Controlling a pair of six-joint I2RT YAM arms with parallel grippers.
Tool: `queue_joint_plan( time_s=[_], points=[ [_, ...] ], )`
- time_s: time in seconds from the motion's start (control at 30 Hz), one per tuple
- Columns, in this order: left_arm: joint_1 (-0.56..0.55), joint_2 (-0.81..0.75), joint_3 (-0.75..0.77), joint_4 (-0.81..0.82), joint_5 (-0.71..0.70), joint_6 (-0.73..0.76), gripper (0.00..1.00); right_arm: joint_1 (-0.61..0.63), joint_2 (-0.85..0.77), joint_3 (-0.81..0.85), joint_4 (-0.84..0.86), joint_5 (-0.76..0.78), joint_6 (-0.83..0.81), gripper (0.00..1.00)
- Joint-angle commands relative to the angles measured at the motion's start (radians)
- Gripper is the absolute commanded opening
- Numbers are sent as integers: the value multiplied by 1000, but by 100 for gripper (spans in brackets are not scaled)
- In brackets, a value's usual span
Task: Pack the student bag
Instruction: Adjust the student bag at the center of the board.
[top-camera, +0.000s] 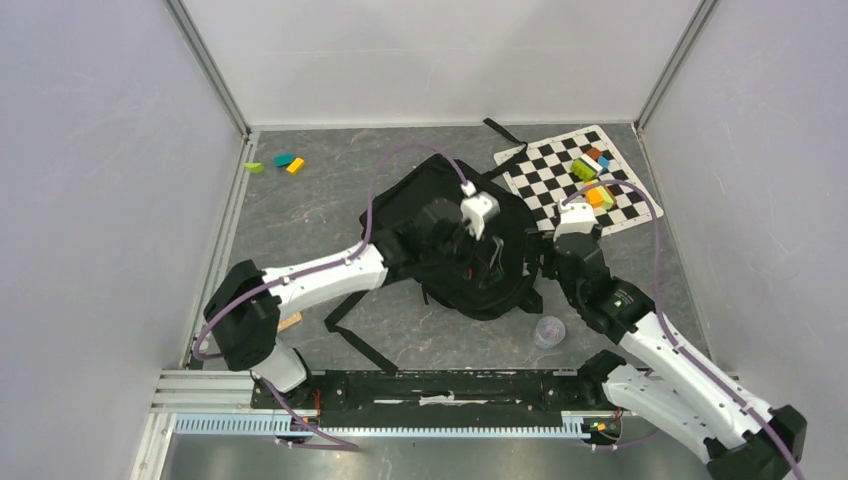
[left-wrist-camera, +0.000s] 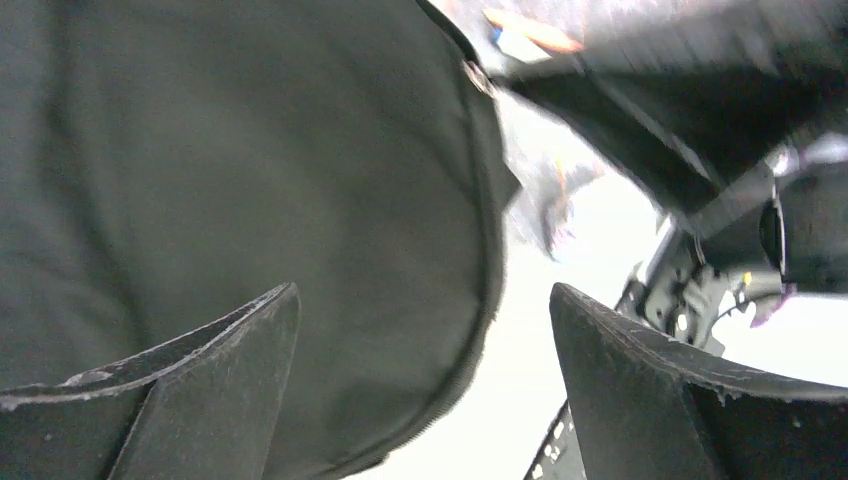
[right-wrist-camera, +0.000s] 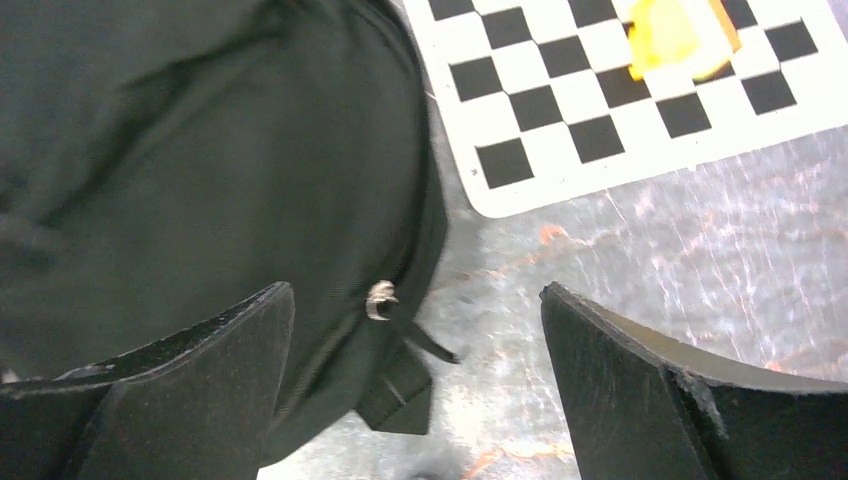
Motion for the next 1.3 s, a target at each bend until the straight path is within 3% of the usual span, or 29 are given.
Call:
queue_joint_plan(
  time_s=[0.0, 0.13, 0.6, 0.73, 0.97, 1.13, 1.27],
  points=[
    [-118, -43, -117, 168, -46, 50, 100, -183, -23, -86, 45, -210, -2, 98],
    [-198, -14, -157, 227, -120, 57, 100, -271, -73, -180, 84, -284, 72, 98],
    [-291, 158, -37, 109, -567, 163, 98, -274, -225, -272, 38, -313, 112, 98],
    [-290, 143, -9, 77, -586, 162, 78, -274, -237, -275, 30, -323, 111, 98],
    [-287, 130, 27, 13, -612, 174, 30, -274, -238, -282, 29, -354, 103, 98],
    [-259, 99, 70, -66, -594, 153, 10, -273, -265, -295, 47, -404, 139, 95],
    [-189, 88, 136, -177, -444, 125, 3, -271, -289, -320, 82, -433, 198, 96]
  ],
)
